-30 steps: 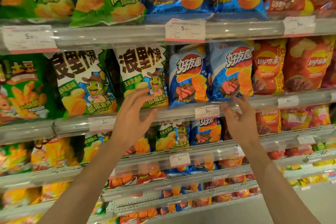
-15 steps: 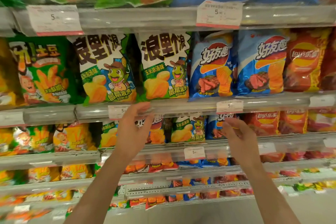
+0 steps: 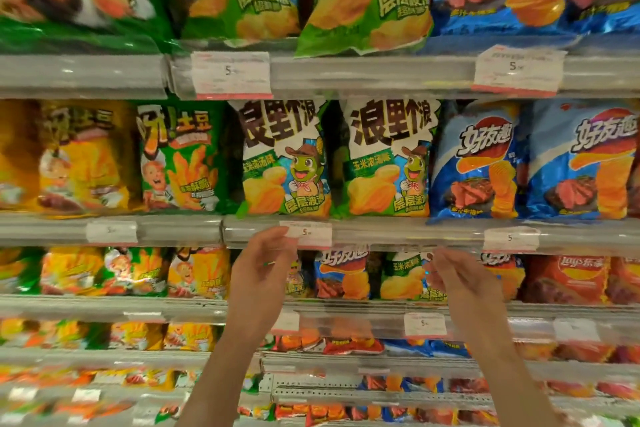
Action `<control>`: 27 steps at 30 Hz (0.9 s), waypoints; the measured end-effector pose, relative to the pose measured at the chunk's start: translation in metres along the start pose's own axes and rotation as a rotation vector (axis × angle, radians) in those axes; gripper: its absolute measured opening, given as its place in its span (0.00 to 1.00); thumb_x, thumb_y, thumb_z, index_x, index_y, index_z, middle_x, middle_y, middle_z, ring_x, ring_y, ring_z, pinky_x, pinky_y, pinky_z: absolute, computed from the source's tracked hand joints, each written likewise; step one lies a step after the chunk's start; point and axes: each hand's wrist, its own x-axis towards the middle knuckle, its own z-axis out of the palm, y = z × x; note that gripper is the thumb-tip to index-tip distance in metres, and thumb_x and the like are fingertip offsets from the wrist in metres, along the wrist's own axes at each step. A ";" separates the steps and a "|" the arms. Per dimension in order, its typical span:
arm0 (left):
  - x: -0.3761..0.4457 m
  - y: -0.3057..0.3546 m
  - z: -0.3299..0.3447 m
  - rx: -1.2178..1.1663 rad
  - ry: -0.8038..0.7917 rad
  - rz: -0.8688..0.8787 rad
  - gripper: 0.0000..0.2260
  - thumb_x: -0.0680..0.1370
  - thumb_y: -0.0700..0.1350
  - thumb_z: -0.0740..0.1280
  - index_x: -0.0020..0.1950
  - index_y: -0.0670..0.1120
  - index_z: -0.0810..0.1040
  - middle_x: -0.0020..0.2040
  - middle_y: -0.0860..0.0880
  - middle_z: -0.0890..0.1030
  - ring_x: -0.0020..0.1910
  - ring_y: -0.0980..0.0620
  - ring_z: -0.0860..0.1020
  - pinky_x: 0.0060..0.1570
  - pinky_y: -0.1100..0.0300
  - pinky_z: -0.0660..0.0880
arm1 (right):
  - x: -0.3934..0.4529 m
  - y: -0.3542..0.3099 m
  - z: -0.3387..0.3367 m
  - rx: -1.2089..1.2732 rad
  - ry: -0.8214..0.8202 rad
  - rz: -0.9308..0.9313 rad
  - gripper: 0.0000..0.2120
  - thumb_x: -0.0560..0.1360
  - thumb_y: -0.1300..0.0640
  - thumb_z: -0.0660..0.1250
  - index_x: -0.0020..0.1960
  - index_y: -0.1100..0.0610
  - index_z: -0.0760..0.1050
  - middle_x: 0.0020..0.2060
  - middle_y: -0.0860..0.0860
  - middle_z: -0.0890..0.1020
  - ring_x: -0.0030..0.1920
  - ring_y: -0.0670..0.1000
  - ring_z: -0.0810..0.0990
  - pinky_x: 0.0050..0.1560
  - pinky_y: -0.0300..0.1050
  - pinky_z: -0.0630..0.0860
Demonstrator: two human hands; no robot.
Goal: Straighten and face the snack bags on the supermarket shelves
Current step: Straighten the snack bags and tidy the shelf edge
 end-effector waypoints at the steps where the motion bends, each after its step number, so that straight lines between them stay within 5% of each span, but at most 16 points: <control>1: 0.003 0.001 -0.009 -0.017 -0.003 -0.001 0.08 0.80 0.46 0.71 0.59 0.54 0.82 0.51 0.53 0.86 0.53 0.52 0.84 0.56 0.46 0.81 | -0.004 -0.003 0.009 0.006 0.001 -0.001 0.05 0.80 0.52 0.68 0.48 0.49 0.83 0.40 0.47 0.87 0.42 0.46 0.86 0.43 0.35 0.81; 5: 0.015 -0.001 -0.053 -0.072 -0.035 0.013 0.08 0.79 0.53 0.72 0.58 0.56 0.82 0.49 0.55 0.86 0.52 0.57 0.84 0.55 0.51 0.81 | -0.024 -0.015 0.052 -0.008 0.000 -0.007 0.05 0.81 0.55 0.68 0.50 0.52 0.84 0.41 0.50 0.88 0.44 0.51 0.86 0.50 0.49 0.81; 9: 0.028 -0.008 -0.114 -0.094 -0.055 0.028 0.06 0.79 0.52 0.73 0.56 0.56 0.82 0.49 0.55 0.87 0.49 0.58 0.85 0.52 0.58 0.80 | -0.056 -0.035 0.108 0.018 0.022 0.002 0.05 0.80 0.56 0.68 0.51 0.55 0.83 0.41 0.50 0.88 0.44 0.50 0.86 0.44 0.37 0.82; 18: 0.051 -0.025 -0.247 -0.135 -0.002 -0.018 0.10 0.75 0.55 0.71 0.55 0.55 0.83 0.48 0.57 0.87 0.47 0.59 0.85 0.44 0.68 0.79 | -0.116 -0.073 0.229 0.016 -0.055 0.040 0.06 0.80 0.55 0.69 0.49 0.55 0.84 0.40 0.53 0.87 0.45 0.54 0.85 0.50 0.47 0.81; 23: 0.055 -0.033 -0.279 -0.137 0.036 -0.057 0.08 0.77 0.56 0.70 0.54 0.58 0.83 0.49 0.56 0.87 0.48 0.57 0.85 0.50 0.56 0.79 | -0.116 -0.079 0.271 -0.061 -0.110 0.025 0.07 0.82 0.52 0.67 0.49 0.51 0.84 0.40 0.47 0.87 0.43 0.45 0.85 0.50 0.43 0.80; 27: 0.061 -0.035 -0.286 -0.106 0.053 -0.063 0.09 0.78 0.54 0.70 0.56 0.56 0.83 0.50 0.57 0.86 0.50 0.59 0.85 0.51 0.56 0.79 | -0.102 -0.081 0.290 -0.062 -0.136 0.016 0.07 0.82 0.58 0.67 0.51 0.52 0.84 0.41 0.44 0.88 0.43 0.43 0.85 0.43 0.33 0.79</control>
